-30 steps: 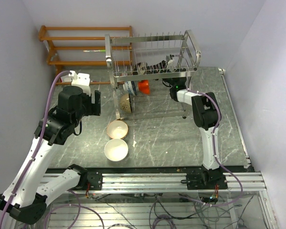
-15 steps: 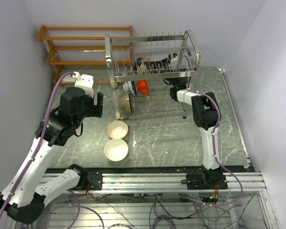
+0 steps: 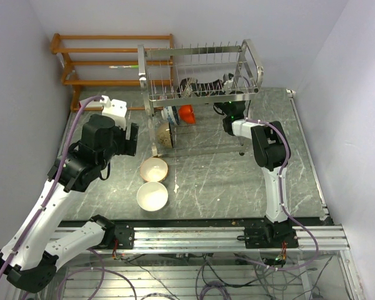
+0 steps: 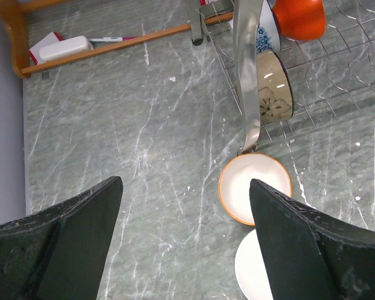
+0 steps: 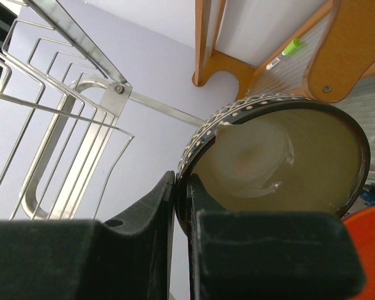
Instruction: Load the bowls into the dish rack
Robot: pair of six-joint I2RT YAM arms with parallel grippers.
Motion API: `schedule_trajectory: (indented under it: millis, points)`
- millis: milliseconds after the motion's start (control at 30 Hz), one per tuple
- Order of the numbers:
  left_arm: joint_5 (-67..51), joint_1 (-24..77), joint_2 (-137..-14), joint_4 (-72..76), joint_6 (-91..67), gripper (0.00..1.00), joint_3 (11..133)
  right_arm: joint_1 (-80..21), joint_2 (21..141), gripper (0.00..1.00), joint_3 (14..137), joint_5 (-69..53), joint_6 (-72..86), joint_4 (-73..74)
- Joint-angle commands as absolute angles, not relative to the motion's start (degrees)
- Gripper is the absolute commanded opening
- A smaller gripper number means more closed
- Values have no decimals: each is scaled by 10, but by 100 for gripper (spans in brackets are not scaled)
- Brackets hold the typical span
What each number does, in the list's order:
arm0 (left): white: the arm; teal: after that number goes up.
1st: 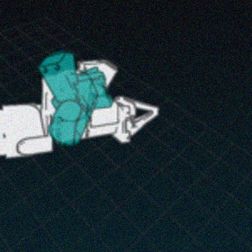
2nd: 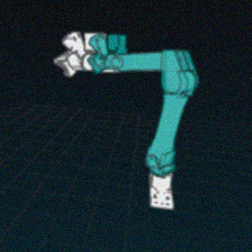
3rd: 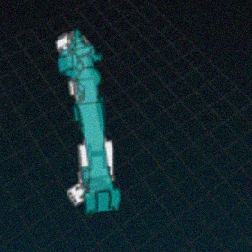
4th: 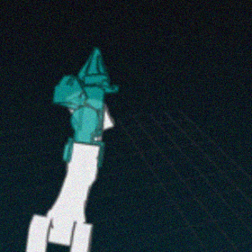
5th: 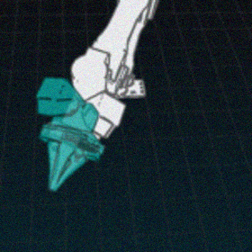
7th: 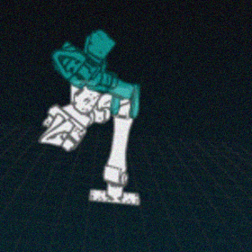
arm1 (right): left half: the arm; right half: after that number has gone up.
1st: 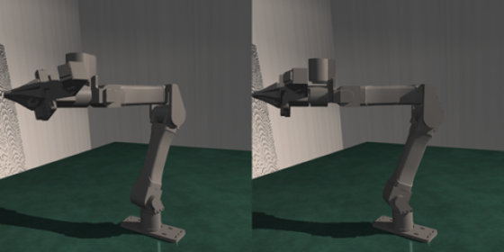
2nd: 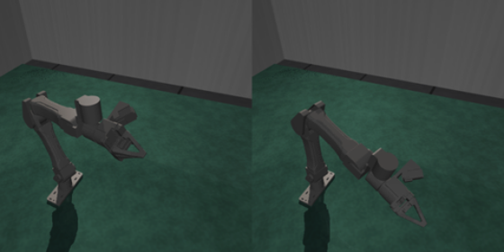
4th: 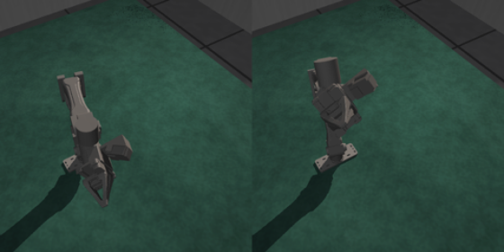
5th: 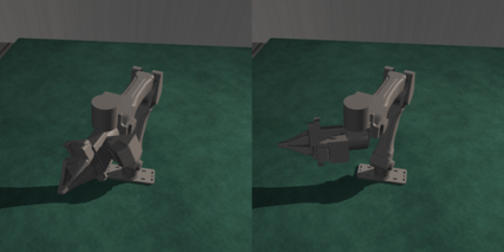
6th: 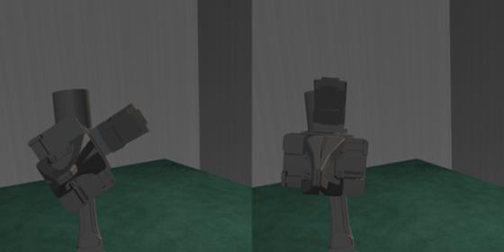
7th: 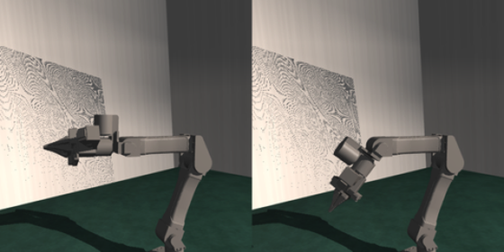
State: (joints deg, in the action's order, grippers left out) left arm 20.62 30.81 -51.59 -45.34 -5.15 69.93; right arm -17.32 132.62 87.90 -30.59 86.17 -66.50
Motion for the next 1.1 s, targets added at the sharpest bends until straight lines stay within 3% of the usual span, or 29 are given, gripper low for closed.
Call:
schedule_trajectory:
  millis: [0,1067]
  points:
    - [217,319,-511,-448,-42,93,694,-158,1281,0,883,-265,846,-715]
    - [209,327,-516,-440,-47,93,686,-146,1176,0,848,-215,613,-440]
